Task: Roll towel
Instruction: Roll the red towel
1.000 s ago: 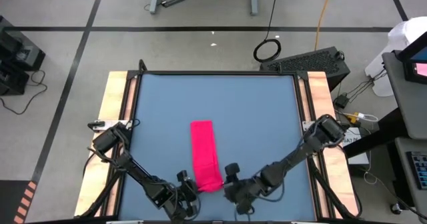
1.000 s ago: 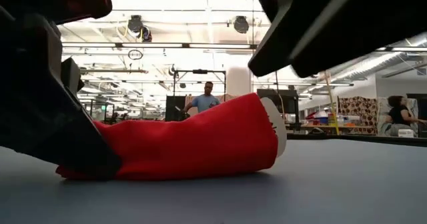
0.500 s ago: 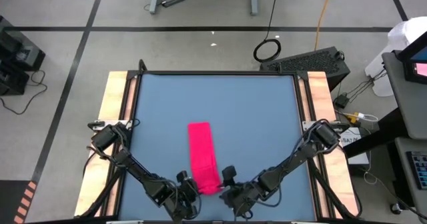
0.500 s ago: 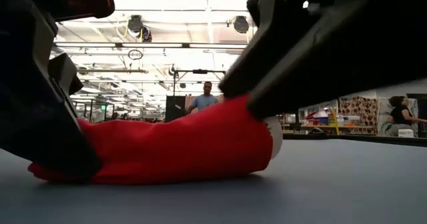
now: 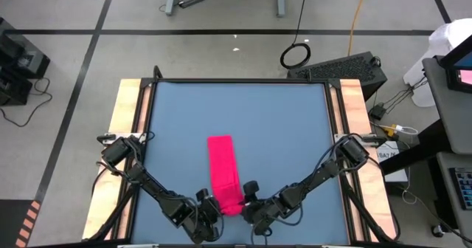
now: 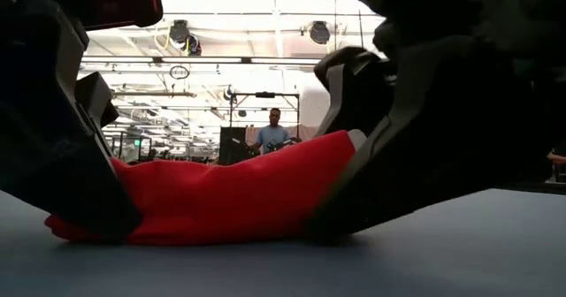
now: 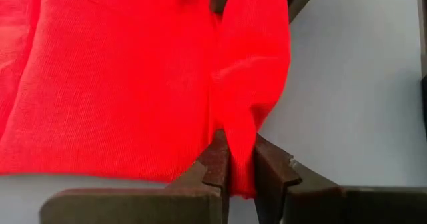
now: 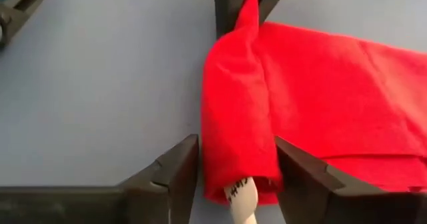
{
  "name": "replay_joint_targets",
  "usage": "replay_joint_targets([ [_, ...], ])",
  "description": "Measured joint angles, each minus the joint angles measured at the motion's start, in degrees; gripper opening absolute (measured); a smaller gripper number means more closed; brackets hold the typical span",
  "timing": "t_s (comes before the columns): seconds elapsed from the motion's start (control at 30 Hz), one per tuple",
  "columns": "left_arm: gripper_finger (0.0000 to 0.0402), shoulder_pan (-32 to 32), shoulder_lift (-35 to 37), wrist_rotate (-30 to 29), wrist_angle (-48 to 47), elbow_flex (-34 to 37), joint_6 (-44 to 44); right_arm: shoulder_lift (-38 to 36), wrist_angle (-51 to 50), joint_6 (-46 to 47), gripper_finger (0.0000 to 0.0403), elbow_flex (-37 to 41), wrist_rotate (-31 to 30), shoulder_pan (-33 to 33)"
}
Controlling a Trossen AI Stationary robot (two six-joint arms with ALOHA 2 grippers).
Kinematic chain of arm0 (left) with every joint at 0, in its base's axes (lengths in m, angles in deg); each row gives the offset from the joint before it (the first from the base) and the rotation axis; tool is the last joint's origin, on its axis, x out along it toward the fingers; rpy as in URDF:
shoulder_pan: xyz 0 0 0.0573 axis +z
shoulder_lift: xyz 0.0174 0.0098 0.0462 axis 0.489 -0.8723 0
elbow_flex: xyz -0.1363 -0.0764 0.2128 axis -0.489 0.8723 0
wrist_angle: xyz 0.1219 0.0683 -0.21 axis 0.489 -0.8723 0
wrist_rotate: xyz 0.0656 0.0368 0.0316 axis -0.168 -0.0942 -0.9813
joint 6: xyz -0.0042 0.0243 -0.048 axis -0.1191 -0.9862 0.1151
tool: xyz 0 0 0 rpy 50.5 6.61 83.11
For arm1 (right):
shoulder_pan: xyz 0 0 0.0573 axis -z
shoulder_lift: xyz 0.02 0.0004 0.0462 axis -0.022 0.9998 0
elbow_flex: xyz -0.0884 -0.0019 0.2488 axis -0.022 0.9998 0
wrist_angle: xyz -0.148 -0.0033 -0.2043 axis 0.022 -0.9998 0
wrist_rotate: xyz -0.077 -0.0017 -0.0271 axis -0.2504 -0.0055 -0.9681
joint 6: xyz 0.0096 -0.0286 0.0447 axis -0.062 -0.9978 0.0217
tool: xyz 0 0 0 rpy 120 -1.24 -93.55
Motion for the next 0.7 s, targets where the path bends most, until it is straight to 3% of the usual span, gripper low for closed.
replay_joint_targets([
  [0.17,0.0045,0.0,0.0,0.0,0.0,0.0,0.0,0.0,-0.5,5.7,0.0134,0.0,2.9,0.8],
  [0.37,0.0064,-0.2,0.0,-0.3,0.6,0.0,0.0,-0.1,-0.9,11.0,0.0055,0.0,4.6,1.2],
  [0.5,0.0123,-0.6,0.0,-0.5,0.6,0.0,-0.7,-0.2,-1.2,15.9,0.001,-0.1,6.9,1.7],
  [0.7,0.0234,-2.0,3.3,-4.3,0.0,0.0,-4.9,-0.4,-0.7,24.7,0.002,1.4,9.0,2.6],
])
